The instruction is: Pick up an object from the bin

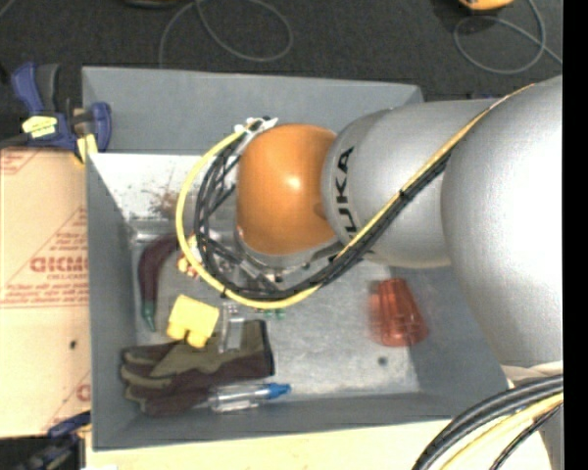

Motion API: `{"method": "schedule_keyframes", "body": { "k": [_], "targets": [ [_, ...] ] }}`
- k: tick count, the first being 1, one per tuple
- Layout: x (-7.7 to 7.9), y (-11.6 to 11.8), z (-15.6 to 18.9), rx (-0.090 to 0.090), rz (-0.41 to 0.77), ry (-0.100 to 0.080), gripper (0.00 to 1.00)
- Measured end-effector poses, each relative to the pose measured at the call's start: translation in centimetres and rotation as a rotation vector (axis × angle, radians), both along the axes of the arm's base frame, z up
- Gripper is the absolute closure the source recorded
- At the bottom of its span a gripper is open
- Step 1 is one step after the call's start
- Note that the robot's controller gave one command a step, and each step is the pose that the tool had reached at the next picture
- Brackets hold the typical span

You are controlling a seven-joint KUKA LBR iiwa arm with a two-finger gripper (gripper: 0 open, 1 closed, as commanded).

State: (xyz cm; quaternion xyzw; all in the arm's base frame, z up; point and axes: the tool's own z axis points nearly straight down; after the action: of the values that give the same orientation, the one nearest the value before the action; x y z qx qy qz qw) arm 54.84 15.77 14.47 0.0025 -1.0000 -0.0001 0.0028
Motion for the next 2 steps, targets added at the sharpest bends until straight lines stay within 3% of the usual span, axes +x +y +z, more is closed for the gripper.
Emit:
{"method": "schedule_keyframes", "body": {
  "k": [1,2],
  "targets": [
    [0.2,-0.1,0.5,0.001,-0.003,-0.008,0.0],
    [-1.0,0.5,-2.6,0.001,0.038,-0.01,0.0]
  ]
}}
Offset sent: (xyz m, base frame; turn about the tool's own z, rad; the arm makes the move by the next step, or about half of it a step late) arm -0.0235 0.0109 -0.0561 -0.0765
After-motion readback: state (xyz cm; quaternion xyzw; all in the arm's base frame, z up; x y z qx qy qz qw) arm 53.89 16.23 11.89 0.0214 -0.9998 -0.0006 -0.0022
